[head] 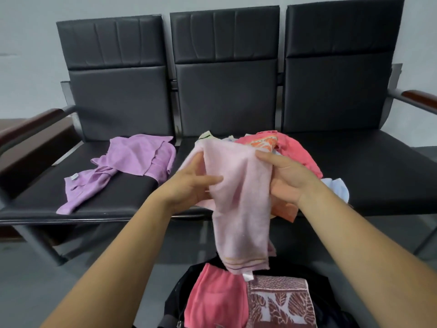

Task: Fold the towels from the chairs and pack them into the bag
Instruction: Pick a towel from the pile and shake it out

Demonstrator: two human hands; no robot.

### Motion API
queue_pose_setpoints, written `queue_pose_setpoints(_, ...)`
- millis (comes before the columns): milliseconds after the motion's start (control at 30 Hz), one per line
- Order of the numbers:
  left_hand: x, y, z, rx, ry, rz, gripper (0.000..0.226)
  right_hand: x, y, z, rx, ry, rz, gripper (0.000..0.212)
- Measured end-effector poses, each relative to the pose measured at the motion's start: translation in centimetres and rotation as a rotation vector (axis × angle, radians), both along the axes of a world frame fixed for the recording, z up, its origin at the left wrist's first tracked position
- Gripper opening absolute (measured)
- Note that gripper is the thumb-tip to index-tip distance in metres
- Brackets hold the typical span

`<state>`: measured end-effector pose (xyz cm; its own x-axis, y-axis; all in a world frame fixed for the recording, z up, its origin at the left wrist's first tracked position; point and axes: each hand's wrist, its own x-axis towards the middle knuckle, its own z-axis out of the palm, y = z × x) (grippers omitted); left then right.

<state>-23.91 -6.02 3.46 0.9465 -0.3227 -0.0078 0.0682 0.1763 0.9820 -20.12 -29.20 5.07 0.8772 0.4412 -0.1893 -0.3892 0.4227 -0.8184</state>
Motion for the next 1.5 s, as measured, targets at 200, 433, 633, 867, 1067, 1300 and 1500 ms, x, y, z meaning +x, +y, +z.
queue_pose_setpoints(200, 0.9, 0.4, -1.7, 0.036, 0.137, 0.227, 0.024, 0.0, 0.2, -0.4, 0.012, 0.017, -0.085, 0.032)
queue_pose_setpoints(433, 1.6, 1.4, -1.9, 0.043, 0.137, 0.362, 0.027, -0.1, 0.4, -0.3, -0.082, -0.125, -0.098, 0.035)
queue_pose_setpoints(633, -0.1, 0.1, -3.3, 0.382, 0.12, -0.087, 0.062, -0.1, 0.1, 0.1, 0.04, -0.152, -0.096, 0.04)
queue_pose_setpoints(867, -0.8, -1.5, -2.4, 0.06, 0.071, 0.065, 0.018, -0.5, -1.0, -0.1, -0.026, -0.061, -0.202, 0.032)
queue_pose_setpoints(1067, -1.0, -3.2, -0.5, -0.429, 0.166, 0.189, 0.039, -1.2, -1.6, -0.7, -0.043, 0.078, -0.022, 0.04)
queue_pose_setpoints(1300, -1.5, -2.8, 0.2, -0.311, 0.018, 0.22, 0.027, -1.9, -2.9, -1.7, -0.208, 0.012, 0.083, 0.044)
queue_pose_setpoints(1500, -1.0, -1.5, -0.3, 0.227, -0.147, 0.31, 0.023, -0.9, -3.1, -1.4, -0.232, -0.064, -0.236, 0.029)
